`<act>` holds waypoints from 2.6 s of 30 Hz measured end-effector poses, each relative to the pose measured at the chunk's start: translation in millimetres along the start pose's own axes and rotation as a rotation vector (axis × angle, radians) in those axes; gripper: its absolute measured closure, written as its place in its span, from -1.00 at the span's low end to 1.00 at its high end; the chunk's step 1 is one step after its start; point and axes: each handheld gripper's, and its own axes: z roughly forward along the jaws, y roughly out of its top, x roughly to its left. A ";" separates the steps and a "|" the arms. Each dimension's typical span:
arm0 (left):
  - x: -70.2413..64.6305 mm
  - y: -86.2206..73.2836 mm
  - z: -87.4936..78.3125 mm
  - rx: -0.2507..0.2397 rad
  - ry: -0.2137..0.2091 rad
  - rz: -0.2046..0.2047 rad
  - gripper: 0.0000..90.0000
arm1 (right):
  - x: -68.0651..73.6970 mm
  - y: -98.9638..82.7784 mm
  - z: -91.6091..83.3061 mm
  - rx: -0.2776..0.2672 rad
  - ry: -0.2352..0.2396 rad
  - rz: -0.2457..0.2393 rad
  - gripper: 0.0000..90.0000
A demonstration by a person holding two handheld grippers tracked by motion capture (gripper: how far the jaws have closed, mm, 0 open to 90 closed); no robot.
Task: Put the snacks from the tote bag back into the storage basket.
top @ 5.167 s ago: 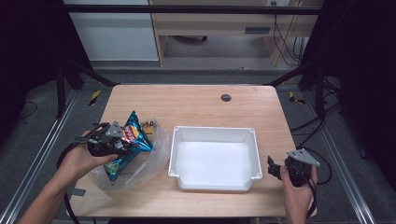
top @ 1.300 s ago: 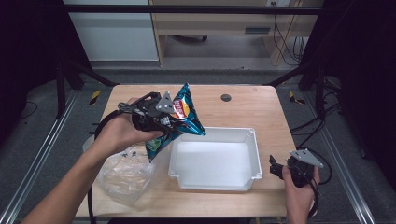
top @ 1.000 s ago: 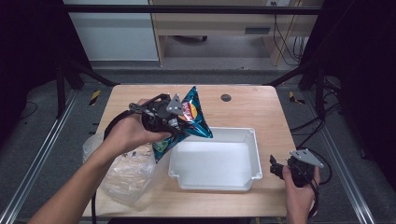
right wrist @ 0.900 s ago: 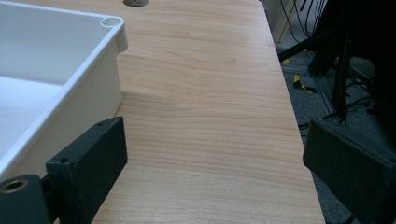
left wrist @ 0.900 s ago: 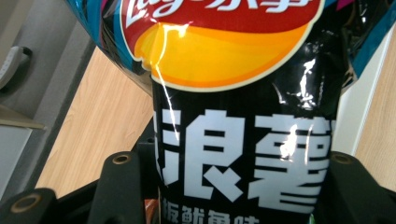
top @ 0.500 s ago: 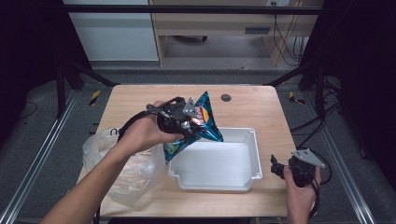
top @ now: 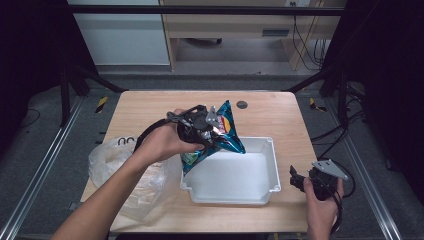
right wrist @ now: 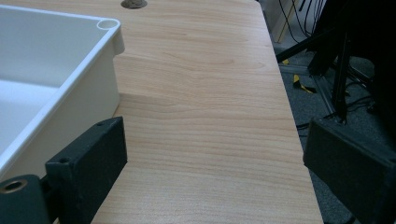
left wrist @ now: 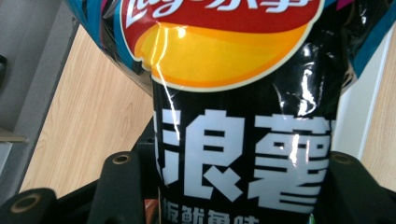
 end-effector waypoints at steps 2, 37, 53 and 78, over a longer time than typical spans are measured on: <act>-0.8 2.0 1.6 0.001 -0.002 0.004 0.03 | 0.0 0.1 -0.2 -0.002 0.000 0.000 -0.85; -18.6 23.4 29.5 0.016 -0.069 0.032 0.03 | -2.5 -0.2 -0.7 -0.007 0.005 0.018 -0.85; -27.9 27.0 45.4 0.033 -0.108 0.029 0.03 | -3.1 -0.4 -0.2 -0.007 0.004 0.015 -0.85; -46.2 29.2 75.7 0.055 -0.150 0.035 0.02 | -2.7 -0.6 1.0 -0.001 0.014 0.018 -0.85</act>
